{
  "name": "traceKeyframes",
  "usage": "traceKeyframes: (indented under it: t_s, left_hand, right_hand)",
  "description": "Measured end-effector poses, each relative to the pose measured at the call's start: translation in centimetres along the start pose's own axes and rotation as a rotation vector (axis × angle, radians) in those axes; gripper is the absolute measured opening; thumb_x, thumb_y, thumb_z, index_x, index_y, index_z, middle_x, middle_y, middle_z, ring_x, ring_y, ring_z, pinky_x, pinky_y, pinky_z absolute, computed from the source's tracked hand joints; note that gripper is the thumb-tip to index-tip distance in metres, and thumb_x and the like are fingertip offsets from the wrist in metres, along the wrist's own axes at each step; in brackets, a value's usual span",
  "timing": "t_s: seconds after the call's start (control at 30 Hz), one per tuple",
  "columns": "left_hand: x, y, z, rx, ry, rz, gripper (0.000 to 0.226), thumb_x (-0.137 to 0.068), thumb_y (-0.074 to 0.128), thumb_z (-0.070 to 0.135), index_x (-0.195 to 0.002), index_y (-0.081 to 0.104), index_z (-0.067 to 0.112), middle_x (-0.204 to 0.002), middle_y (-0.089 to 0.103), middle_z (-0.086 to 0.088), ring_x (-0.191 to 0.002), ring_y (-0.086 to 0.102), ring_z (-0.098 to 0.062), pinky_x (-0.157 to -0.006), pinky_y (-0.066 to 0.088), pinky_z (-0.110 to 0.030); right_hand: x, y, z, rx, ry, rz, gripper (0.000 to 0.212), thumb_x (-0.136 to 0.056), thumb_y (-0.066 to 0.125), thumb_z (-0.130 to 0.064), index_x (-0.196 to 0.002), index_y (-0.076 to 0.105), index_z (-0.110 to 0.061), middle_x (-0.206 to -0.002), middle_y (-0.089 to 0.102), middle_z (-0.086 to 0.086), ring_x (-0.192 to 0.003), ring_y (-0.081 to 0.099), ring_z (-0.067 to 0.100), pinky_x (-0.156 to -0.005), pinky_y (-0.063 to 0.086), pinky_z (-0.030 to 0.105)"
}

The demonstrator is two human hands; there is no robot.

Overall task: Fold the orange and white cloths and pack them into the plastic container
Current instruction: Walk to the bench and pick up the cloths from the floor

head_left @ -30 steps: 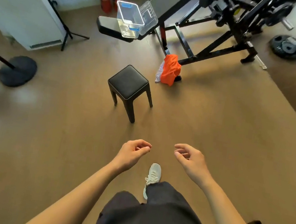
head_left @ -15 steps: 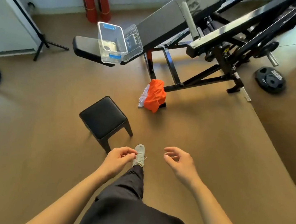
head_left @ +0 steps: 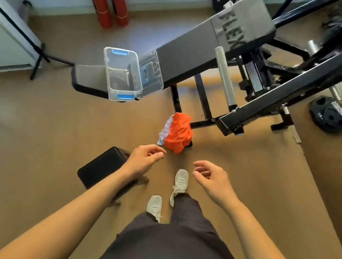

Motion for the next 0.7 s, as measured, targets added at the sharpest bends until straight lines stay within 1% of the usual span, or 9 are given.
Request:
traceKeyframes:
  t_s: [0.13, 0.2, 0.3, 0.4, 0.43, 0.47, 0.5, 0.6, 0.7]
  left_hand:
    - [-5.2, -2.0, 1.4, -0.040, -0.073, 0.044, 0.014, -0.097, 0.063, 0.028, -0.105, 0.074, 0.025, -0.103, 0.075, -0.001, -0.099, 0.070, -0.017, -0.095, 0.057, -0.045]
    - [-7.4, -2.9, 2.2, -0.043, -0.096, 0.068, 0.012, -0.097, 0.064, 0.027, -0.103, 0.074, 0.027, -0.102, 0.075, 0.001, -0.100, 0.070, -0.016, -0.095, 0.057, -0.044]
    - [-10.2, -4.9, 3.9, -0.074, -0.116, 0.111, 0.012, -0.097, 0.064, 0.026, -0.105, 0.073, 0.027, -0.105, 0.075, 0.004, -0.102, 0.069, -0.014, -0.093, 0.057, -0.032]
    - [-13.1, -7.3, 5.5, -0.092, -0.110, 0.119, 0.016, -0.097, 0.064, 0.020, -0.107, 0.076, 0.019, -0.103, 0.075, 0.004, -0.099, 0.069, -0.015, -0.085, 0.052, -0.016]
    - [-14.2, -8.1, 5.8, -0.105, -0.115, 0.115, 0.016, -0.097, 0.064, 0.020, -0.108, 0.077, 0.018, -0.102, 0.076, 0.004, -0.097, 0.069, -0.015, -0.083, 0.050, -0.013]
    - [-15.4, -8.8, 5.9, -0.118, -0.120, 0.101, 0.017, -0.097, 0.064, 0.020, -0.107, 0.077, 0.018, -0.100, 0.076, 0.003, -0.096, 0.069, -0.016, -0.082, 0.050, -0.013]
    - [-16.8, -9.4, 5.8, -0.130, -0.124, 0.076, 0.016, -0.097, 0.065, 0.020, -0.107, 0.077, 0.018, -0.100, 0.076, 0.003, -0.095, 0.069, -0.017, -0.083, 0.051, -0.016]
    - [-22.0, -10.5, 4.9, -0.162, -0.137, -0.044, 0.016, -0.096, 0.065, 0.022, -0.107, 0.077, 0.019, -0.100, 0.076, 0.001, -0.098, 0.069, -0.018, -0.090, 0.055, -0.030]
    - [-28.8, -9.9, 2.2, -0.192, -0.128, -0.225, 0.020, -0.096, 0.065, 0.029, -0.109, 0.076, 0.020, -0.101, 0.076, 0.001, -0.099, 0.070, -0.018, -0.092, 0.057, -0.037]
  right_hand:
    - [-7.7, 0.0, -1.3, 0.024, -0.043, -0.064, 0.024, -0.090, 0.067, -0.023, -0.114, 0.069, -0.025, -0.096, 0.070, -0.006, -0.085, 0.065, 0.007, -0.081, 0.054, 0.025]
    - [-11.7, 0.9, -2.0, 0.021, -0.068, -0.114, 0.026, -0.090, 0.067, -0.024, -0.115, 0.069, -0.023, -0.096, 0.071, -0.005, -0.083, 0.066, 0.007, -0.082, 0.055, 0.027]
    - [-16.4, 2.2, -3.4, 0.045, -0.069, -0.160, 0.030, -0.089, 0.067, -0.023, -0.119, 0.068, -0.020, -0.101, 0.071, -0.002, -0.085, 0.066, 0.011, -0.084, 0.054, 0.029]
    - [-20.4, 2.8, -4.6, -0.012, 0.004, -0.129, 0.030, -0.089, 0.066, -0.023, -0.119, 0.067, -0.020, -0.102, 0.071, -0.001, -0.089, 0.067, 0.015, -0.084, 0.054, 0.032]
    - [-21.6, 2.9, -4.9, -0.035, 0.028, -0.111, 0.030, -0.089, 0.066, -0.023, -0.118, 0.068, -0.021, -0.101, 0.071, -0.001, -0.090, 0.067, 0.016, -0.083, 0.054, 0.033]
    - [-22.7, 3.1, -5.0, -0.053, 0.053, -0.091, 0.029, -0.089, 0.066, -0.023, -0.118, 0.068, -0.021, -0.101, 0.071, -0.001, -0.090, 0.067, 0.016, -0.083, 0.055, 0.033]
    - [-23.9, 3.4, -4.9, -0.066, 0.082, -0.068, 0.029, -0.089, 0.066, -0.023, -0.118, 0.068, -0.021, -0.101, 0.072, -0.001, -0.091, 0.066, 0.016, -0.083, 0.054, 0.032]
    - [-27.7, 4.5, -3.9, -0.106, 0.185, 0.021, 0.028, -0.089, 0.066, -0.023, -0.117, 0.068, -0.022, -0.100, 0.071, -0.001, -0.089, 0.063, 0.015, -0.082, 0.050, 0.028]
    - [-32.2, 6.3, -1.3, -0.139, 0.313, 0.127, 0.026, -0.086, 0.069, -0.023, -0.112, 0.070, -0.021, -0.096, 0.070, 0.000, -0.090, 0.064, 0.020, -0.086, 0.053, 0.034]
Point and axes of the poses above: each hand's wrist, its own x-axis away from the middle knuckle, its own y-axis out of the palm, z = x × y, the point moved 3 cm from there along -x, towards the middle knuckle
